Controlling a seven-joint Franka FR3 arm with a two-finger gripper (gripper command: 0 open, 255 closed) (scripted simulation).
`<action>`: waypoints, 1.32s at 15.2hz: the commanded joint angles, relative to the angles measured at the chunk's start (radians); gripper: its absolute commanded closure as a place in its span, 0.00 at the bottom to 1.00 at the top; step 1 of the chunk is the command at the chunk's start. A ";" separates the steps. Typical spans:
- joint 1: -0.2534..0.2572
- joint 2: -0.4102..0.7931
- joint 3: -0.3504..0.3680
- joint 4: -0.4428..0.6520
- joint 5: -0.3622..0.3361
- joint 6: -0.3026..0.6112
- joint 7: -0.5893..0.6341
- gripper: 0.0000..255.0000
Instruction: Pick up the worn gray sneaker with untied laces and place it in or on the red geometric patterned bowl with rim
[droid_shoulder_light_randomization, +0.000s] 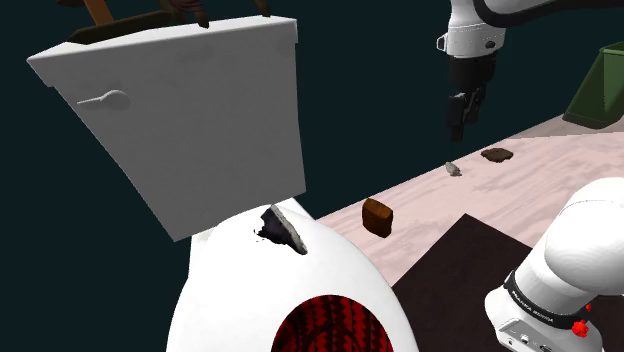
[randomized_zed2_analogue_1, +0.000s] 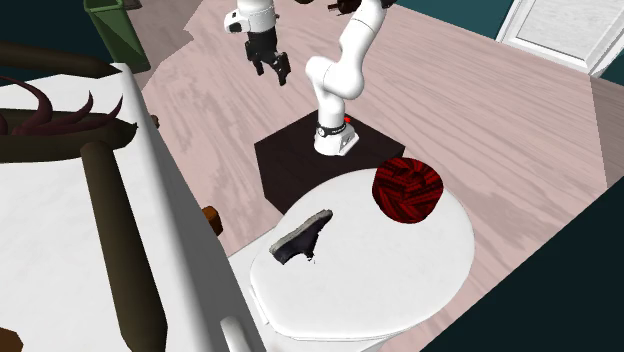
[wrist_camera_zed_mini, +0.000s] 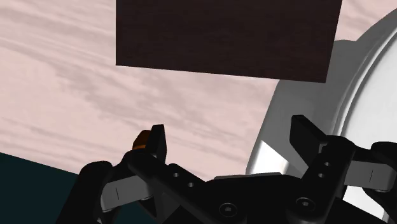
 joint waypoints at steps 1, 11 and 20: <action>0.000 0.000 0.000 0.000 0.000 0.000 0.000 0.00; 0.064 0.235 0.197 0.059 0.102 0.163 0.208 0.00; 0.097 0.527 0.357 0.217 0.097 0.278 0.402 0.00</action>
